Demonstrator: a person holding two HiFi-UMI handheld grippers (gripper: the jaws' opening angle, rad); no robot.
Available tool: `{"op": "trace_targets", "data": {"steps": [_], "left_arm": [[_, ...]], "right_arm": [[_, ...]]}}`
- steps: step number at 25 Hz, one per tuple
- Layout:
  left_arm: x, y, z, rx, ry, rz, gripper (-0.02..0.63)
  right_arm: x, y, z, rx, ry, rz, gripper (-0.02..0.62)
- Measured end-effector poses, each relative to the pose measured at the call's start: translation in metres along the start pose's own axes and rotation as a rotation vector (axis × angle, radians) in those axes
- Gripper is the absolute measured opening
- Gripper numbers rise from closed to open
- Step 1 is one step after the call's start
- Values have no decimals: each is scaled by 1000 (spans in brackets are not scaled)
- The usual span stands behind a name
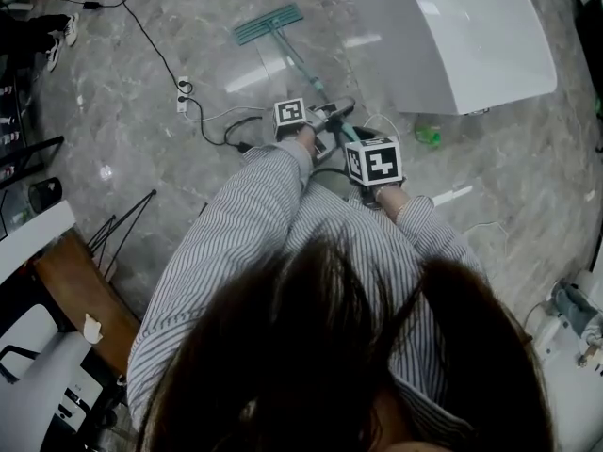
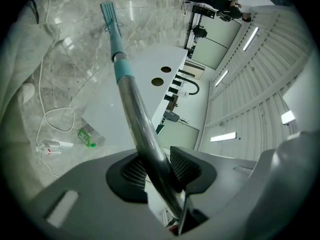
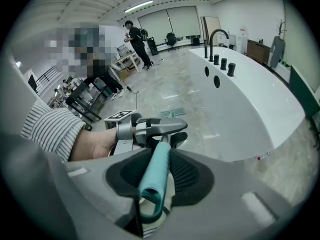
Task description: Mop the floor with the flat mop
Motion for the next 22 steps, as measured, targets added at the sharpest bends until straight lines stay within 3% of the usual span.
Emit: {"op": "trace_targets", "data": {"steps": [3, 7, 14, 22], "left_arm": [[4, 4, 13, 4, 30, -9, 130], [0, 9, 7, -51, 22, 24, 135], [-11, 31, -10, -26, 33, 17, 137], [-25, 115, -19, -56, 53, 36, 138]], "right_arm": [[2, 1, -3, -3, -1, -3, 115], [0, 5, -1, 28, 1, 0, 115], [-11, 35, 0, 37, 7, -8, 117], [-54, 103, 8, 48, 10, 7, 115]]}}
Point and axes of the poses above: the fingertips, and each gripper's own axes: x backward along the fingers, z to its left, y out of its top, the point moved 1 cm from there along x, backward along the fingers, and after that the axes turned 14 degrees about -y, right-handed, at the moved point
